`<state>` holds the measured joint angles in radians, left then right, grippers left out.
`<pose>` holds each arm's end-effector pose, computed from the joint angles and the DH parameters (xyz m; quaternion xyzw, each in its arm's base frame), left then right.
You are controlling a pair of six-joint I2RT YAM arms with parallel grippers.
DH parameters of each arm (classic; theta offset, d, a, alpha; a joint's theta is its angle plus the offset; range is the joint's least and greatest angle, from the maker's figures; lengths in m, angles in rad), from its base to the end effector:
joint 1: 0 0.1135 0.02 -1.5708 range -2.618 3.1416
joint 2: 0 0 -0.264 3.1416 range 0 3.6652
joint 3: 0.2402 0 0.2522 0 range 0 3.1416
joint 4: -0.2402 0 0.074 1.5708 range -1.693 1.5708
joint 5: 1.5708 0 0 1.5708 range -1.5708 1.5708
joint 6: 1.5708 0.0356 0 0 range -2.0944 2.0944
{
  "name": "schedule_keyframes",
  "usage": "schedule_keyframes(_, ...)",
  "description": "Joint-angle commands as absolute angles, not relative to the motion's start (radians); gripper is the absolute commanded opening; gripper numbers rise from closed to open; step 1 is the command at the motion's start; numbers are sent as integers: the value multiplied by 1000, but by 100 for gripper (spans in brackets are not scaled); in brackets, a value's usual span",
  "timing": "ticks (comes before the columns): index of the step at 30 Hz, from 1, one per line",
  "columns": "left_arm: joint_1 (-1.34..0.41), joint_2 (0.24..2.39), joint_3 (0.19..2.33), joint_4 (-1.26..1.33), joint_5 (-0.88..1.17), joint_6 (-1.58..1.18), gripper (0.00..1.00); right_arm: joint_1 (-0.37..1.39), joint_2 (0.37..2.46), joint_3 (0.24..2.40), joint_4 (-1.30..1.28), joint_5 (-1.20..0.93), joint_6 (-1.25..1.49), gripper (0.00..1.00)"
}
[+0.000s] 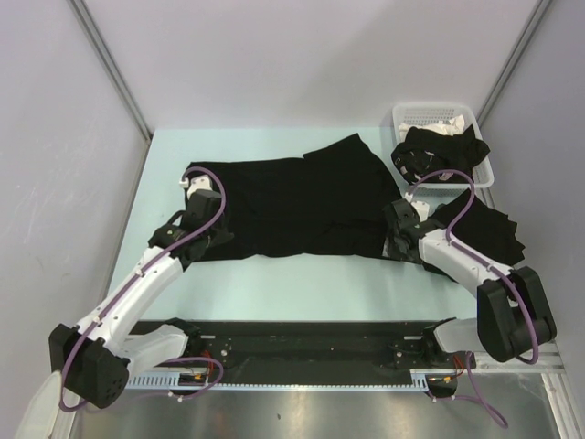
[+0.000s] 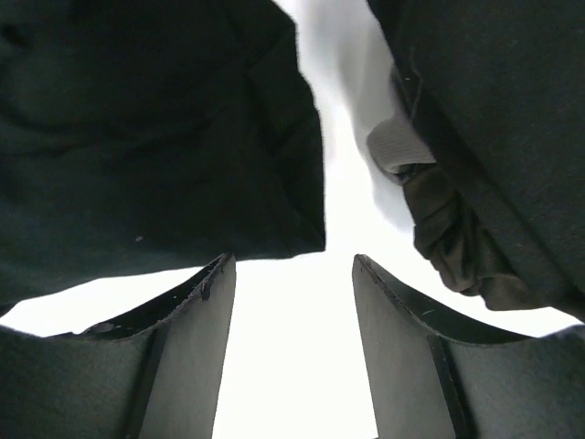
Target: Fold and stack the t-shirts
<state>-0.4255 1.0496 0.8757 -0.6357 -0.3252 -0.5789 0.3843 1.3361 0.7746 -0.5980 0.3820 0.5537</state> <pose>0.2001 -0.0782 0.2812 -0.1302 0.9089 -0.0447 0.3937 0.2281 0.0779 0.1925 0.1199 0.9544 -0.0752 0.2628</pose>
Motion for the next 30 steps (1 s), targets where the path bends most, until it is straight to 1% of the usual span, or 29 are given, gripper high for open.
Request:
schedule_keyframes(1, -434, 1029, 933, -640, -311, -581, 32, 388, 1353, 765, -578, 448, 560, 57)
schedule_keyframes(5, -436, 1029, 945, -644, -313, -571, 32, 382, 1374, 755, -561, 460, 551, 55)
schedule_keyframes(6, -436, 1029, 949, -650, -313, -569, 32, 382, 1381, 755, -557, 453, 551, 52)
schedule_keyframes(9, -437, 1023, 956, -658, -316, -560, 32, 387, 1393, 753, -532, 446, 549, 50)
schedule_keyframes(14, -437, 1012, 957, -664, -319, -554, 32, 377, 1408, 755, -522, 423, 538, 48)
schedule_keyframes(17, -437, 1005, 959, -664, -316, -557, 32, 377, 1407, 755, -518, 414, 531, 45)
schedule_keyframes(20, -439, 1003, 959, -658, -314, -563, 32, 377, 1401, 755, -515, 402, 523, 28)
schedule_keyframes(23, -440, 1005, 965, -655, -311, -569, 32, 371, 1394, 755, -518, 403, 517, 1)
schedule_keyframes(24, -442, 1005, 968, -652, -313, -571, 32, 371, 1393, 755, -531, 408, 517, 0)
schedule_keyframes(30, -446, 1015, 979, -647, -310, -572, 32, 365, 1338, 755, -578, 462, 529, 0)
